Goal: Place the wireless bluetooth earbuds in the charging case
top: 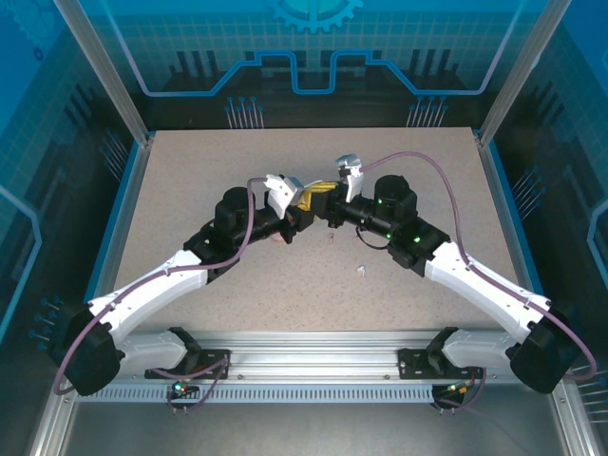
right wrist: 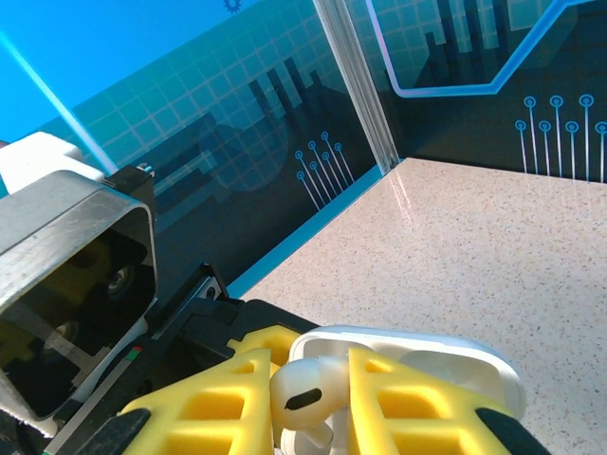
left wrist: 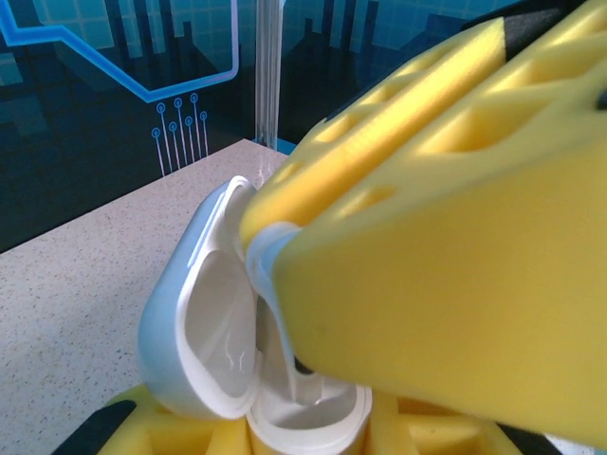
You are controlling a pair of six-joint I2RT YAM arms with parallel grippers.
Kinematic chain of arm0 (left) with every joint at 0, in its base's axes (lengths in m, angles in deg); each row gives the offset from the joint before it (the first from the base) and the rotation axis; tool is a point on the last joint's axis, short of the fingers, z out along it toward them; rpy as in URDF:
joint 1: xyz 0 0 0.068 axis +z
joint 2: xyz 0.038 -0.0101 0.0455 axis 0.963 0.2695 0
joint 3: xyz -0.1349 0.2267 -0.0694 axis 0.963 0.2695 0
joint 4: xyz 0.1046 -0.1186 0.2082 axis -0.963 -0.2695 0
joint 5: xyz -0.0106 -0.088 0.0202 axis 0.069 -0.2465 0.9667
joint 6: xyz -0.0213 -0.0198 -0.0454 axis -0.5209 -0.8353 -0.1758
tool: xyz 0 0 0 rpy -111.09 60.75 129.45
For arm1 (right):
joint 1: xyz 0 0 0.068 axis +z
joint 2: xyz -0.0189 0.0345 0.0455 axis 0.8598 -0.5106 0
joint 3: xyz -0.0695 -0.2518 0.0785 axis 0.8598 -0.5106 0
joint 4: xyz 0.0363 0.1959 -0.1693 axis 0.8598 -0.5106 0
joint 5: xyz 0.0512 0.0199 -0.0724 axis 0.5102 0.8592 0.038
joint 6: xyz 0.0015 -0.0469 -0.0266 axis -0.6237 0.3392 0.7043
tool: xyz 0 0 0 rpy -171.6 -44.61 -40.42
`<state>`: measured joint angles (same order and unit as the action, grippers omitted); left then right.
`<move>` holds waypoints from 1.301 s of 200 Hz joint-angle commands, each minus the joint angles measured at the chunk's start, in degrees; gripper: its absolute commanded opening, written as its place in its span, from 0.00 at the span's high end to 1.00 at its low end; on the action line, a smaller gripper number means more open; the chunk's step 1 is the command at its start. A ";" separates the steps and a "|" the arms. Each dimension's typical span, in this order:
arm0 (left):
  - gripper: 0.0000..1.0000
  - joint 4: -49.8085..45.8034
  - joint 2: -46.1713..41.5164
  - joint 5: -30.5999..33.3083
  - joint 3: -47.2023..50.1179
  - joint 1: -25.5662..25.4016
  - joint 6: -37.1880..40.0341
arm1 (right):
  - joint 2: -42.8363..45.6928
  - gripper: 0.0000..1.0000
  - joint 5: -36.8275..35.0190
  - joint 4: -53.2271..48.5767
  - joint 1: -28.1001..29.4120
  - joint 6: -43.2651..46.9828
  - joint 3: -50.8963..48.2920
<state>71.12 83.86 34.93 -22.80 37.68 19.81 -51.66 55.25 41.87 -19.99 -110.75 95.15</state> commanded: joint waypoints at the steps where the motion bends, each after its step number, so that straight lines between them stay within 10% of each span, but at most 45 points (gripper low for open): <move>1: 1.00 6.97 -2.78 -5.13 -3.07 -2.11 1.26 | -1.07 0.79 -0.80 -1.46 -0.74 -0.88 -1.05; 260: 1.00 11.25 -3.66 -11.26 -4.54 -3.58 9.00 | 2.55 0.80 0.66 -0.76 -3.01 0.81 0.88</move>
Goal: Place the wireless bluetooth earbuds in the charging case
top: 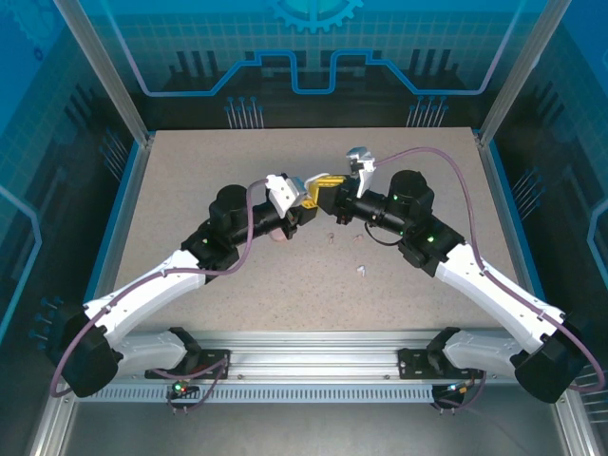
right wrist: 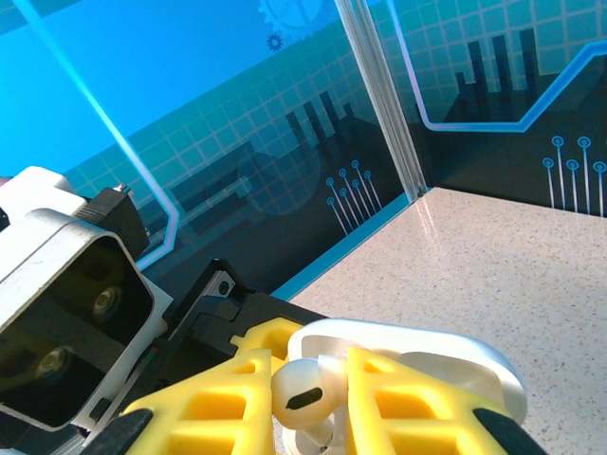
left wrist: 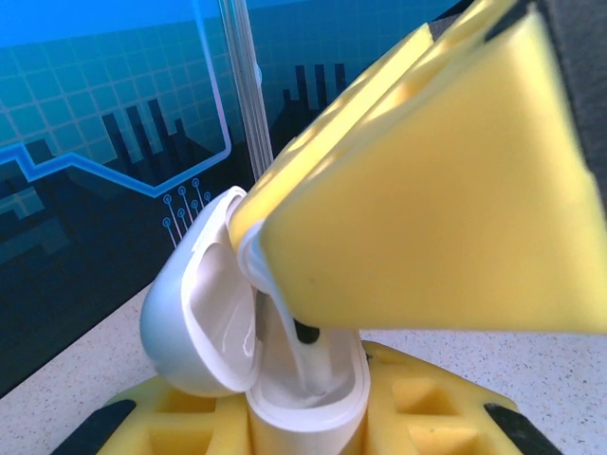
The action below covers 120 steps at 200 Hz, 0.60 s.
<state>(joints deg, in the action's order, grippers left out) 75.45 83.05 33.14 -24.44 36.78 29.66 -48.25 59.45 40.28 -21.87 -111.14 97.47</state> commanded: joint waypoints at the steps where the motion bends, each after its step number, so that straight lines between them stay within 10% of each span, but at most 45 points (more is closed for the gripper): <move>1: 1.00 6.92 -2.90 -9.42 -2.90 -2.72 -0.89 | -0.87 0.80 -3.54 0.85 -1.13 1.15 -1.46; 120: 1.00 13.32 -2.99 -4.38 0.09 -2.94 -3.34 | -1.41 0.81 -2.45 -0.79 0.71 1.15 -3.80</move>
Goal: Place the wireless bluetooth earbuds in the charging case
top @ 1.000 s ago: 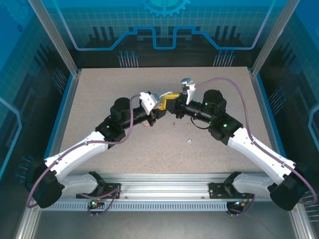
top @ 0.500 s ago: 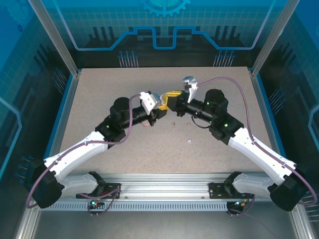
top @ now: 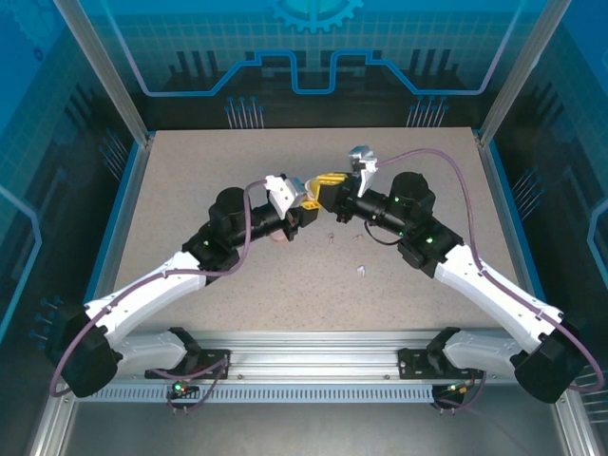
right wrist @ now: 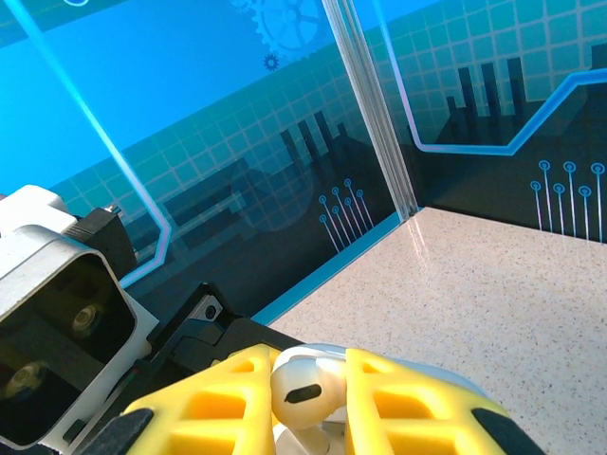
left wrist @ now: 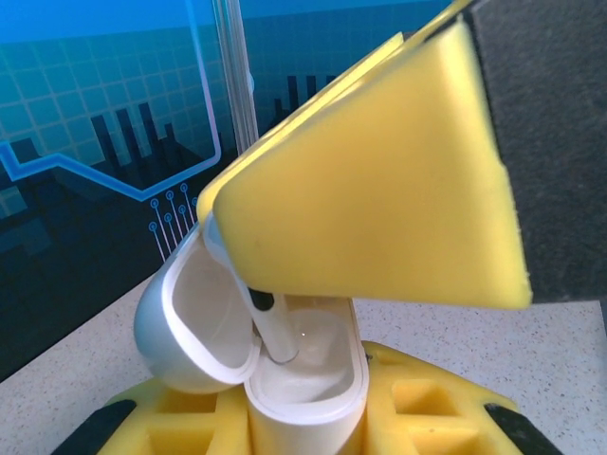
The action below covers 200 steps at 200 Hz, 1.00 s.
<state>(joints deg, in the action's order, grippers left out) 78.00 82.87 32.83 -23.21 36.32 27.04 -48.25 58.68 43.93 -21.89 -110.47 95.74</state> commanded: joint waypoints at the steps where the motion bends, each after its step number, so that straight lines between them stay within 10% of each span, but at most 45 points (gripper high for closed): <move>1: 1.00 10.82 -2.84 -4.07 -1.13 -2.52 -0.74 | -1.41 0.81 -1.66 -4.45 0.78 0.45 -2.10; 142: 1.00 11.01 -2.85 -2.72 -1.49 -2.59 -0.39 | -1.24 0.80 -1.90 -6.34 2.45 2.02 -2.09; 200: 1.00 12.03 -3.12 -2.13 -0.79 -2.64 -0.76 | 0.68 0.42 -4.09 -7.07 0.77 0.52 -1.57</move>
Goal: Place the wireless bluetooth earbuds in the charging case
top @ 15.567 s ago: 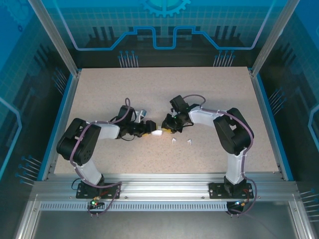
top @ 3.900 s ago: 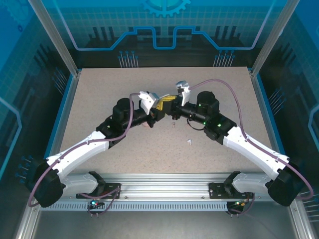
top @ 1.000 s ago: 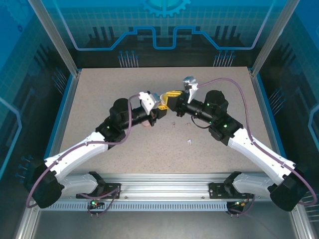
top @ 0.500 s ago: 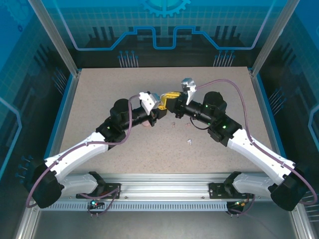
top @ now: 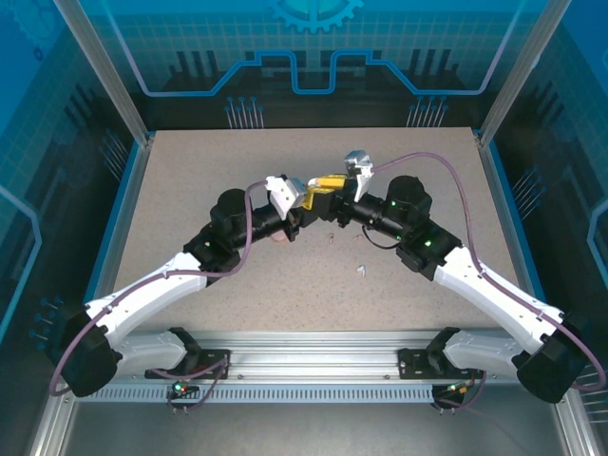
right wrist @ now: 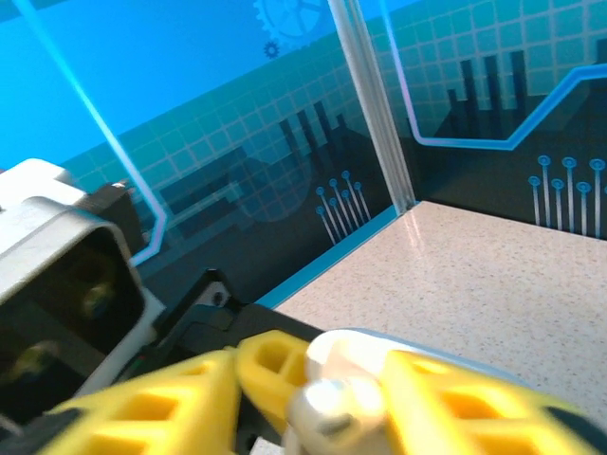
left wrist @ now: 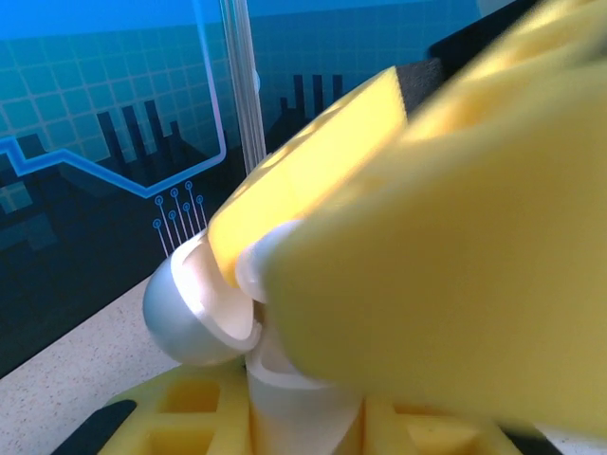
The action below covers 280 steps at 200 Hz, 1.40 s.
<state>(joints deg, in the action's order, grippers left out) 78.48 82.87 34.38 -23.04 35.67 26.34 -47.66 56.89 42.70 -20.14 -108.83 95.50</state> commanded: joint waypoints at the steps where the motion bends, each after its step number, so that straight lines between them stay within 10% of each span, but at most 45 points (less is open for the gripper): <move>1: 1.00 11.59 -3.12 -3.68 -0.92 -1.94 -0.06 | 0.19 0.42 -2.30 -5.81 -1.04 -1.17 -1.26; 85: 1.00 14.46 -2.93 -1.52 2.38 -2.07 -1.37 | 5.35 0.24 0.68 -6.40 -17.80 -17.94 -4.25; 280: 1.00 18.67 -4.11 2.74 7.90 -2.01 -3.15 | -0.95 0.31 -4.54 -28.00 -13.98 -14.64 6.85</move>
<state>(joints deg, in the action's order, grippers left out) 93.52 80.36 35.96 -15.71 34.00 24.09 -47.51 54.51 20.21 -34.57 -125.57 97.64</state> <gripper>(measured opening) 0.227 0.701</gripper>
